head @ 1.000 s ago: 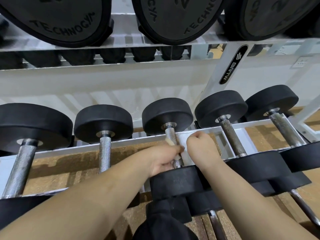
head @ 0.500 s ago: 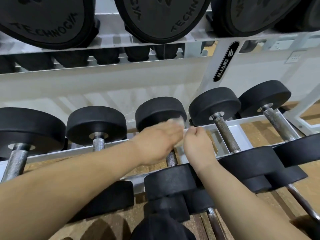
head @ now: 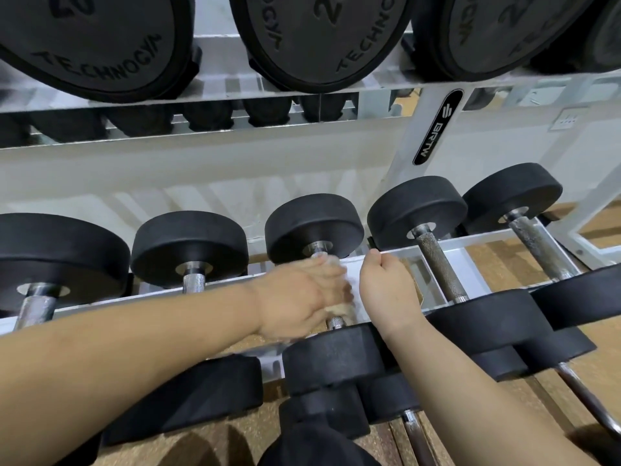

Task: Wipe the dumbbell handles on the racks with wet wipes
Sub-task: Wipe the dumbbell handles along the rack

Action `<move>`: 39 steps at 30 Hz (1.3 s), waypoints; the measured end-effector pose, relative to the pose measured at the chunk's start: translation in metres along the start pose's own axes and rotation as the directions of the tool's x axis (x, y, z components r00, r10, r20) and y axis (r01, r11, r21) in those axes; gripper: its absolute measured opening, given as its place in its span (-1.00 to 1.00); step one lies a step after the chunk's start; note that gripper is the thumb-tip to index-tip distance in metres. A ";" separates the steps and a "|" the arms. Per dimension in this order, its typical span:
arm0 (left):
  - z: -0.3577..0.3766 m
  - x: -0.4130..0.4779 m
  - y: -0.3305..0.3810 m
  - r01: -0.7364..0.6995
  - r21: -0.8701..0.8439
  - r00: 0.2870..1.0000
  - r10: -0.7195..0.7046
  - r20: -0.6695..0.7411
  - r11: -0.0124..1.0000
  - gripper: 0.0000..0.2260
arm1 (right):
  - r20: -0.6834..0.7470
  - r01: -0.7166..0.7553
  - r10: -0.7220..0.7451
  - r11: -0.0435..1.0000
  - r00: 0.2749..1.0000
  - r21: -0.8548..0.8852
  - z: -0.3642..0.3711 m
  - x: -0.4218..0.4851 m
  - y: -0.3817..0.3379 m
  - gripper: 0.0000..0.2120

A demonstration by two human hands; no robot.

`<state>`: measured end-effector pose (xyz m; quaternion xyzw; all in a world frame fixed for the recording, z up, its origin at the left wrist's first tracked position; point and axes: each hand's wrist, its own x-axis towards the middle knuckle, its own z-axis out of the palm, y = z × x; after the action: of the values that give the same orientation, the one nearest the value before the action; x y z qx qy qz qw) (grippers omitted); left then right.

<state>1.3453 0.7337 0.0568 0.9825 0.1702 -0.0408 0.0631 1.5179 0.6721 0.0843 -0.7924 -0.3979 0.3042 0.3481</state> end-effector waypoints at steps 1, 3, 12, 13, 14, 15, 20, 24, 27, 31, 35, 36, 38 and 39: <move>0.001 -0.004 0.006 -0.021 -0.117 1.000 0.021 0.002 0.993 -0.45 | -0.003 0.004 -0.004 1.000 1.000 -0.004 0.001 0.000 0.000 -0.61; -0.005 -0.016 0.009 -0.047 -0.296 0.998 0.057 0.024 0.954 -0.52 | -0.010 -0.004 0.004 1.000 1.000 -0.010 0.002 0.001 0.001 -0.62; 0.007 -0.010 0.003 0.098 -0.204 0.991 -0.115 -0.071 0.974 -0.50 | 0.024 -0.002 0.003 0.999 1.000 -0.035 0.002 -0.005 -0.001 -0.62; 0.003 -0.013 0.010 0.097 -0.336 0.993 -0.115 -0.034 0.937 -0.57 | 0.021 0.002 -0.001 0.999 1.000 -0.040 0.002 -0.004 -0.002 -0.61; -0.001 -0.016 0.016 0.130 -0.471 0.990 -0.138 0.019 0.873 -0.65 | 0.023 0.007 -0.006 0.999 1.000 -0.048 0.002 -0.003 -0.004 -0.61; -0.006 -0.020 0.023 0.195 -0.600 0.980 -0.176 0.091 0.776 -0.70 | 0.026 0.007 -0.006 0.999 1.000 -0.050 0.002 -0.003 -0.005 -0.60; -0.034 -0.032 0.035 0.370 -0.879 0.857 -0.476 0.199 0.300 -0.70 | -0.001 0.095 -0.095 0.994 0.995 0.045 -0.001 -0.015 -0.003 -0.71; -0.059 -0.023 0.040 0.323 -0.942 0.653 -0.740 0.158 0.085 -0.80 | 0.077 0.320 -0.328 0.941 0.941 0.107 -0.029 -0.022 -0.016 -0.85; -0.071 0.012 0.048 0.298 -0.954 0.588 -0.790 0.175 0.010 -0.86 | 0.110 0.449 -0.441 0.892 0.891 -0.057 -0.079 -0.004 -0.023 -0.79; -0.071 0.077 0.067 0.280 -0.958 0.578 -0.785 0.225 -0.068 -0.81 | 0.060 0.267 -0.263 0.897 0.963 -0.353 -0.141 0.037 0.005 -0.63; -0.060 0.143 0.085 0.295 -0.932 0.546 -0.762 0.347 -0.212 -0.85 | -0.001 0.085 -0.094 0.905 0.996 -0.417 -0.142 0.054 0.047 -0.62; -0.057 0.159 0.087 0.285 -0.924 0.530 -0.761 0.374 -0.255 -0.82 | -0.005 0.072 -0.082 0.897 0.997 -0.436 -0.140 0.056 0.053 -0.66; -0.052 0.182 0.091 0.256 -0.913 0.535 -0.741 0.407 -0.317 -0.69 | -0.033 0.060 -0.082 0.899 0.996 -0.433 -0.137 0.060 0.057 -0.81; -0.048 0.193 0.093 0.238 -0.907 0.564 -0.711 0.420 -0.347 -0.63 | -0.045 0.054 -0.080 0.909 0.996 -0.414 -0.137 0.064 0.059 -0.87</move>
<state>1.5604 0.7171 0.0947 0.4251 0.5592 0.2356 0.6716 1.6783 0.6573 0.1028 -0.8428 -0.4693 0.1770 0.1952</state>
